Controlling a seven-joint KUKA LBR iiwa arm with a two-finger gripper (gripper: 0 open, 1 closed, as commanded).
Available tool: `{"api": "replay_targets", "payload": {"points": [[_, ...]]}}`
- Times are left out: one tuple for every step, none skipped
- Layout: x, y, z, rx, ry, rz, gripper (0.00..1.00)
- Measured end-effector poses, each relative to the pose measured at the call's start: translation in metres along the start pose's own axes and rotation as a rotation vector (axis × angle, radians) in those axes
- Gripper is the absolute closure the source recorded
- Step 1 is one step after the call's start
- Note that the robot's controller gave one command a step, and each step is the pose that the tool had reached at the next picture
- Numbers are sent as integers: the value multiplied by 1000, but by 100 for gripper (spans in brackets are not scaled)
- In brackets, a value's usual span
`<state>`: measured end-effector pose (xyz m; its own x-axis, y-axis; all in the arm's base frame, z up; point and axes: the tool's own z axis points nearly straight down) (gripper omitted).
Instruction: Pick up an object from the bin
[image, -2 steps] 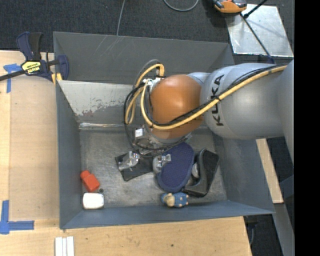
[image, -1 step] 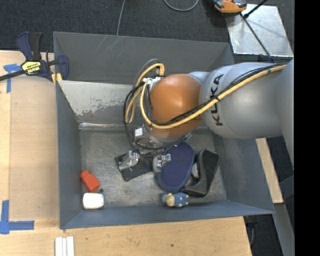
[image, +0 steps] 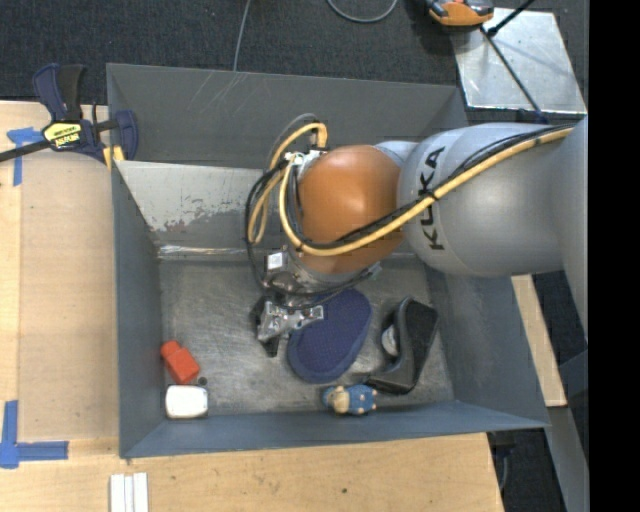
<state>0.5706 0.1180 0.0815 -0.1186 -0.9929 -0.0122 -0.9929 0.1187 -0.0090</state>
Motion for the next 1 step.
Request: {"api": "replay_targets", "payload": {"points": [[-1,-1,-22,-4,9,3,100]]}}
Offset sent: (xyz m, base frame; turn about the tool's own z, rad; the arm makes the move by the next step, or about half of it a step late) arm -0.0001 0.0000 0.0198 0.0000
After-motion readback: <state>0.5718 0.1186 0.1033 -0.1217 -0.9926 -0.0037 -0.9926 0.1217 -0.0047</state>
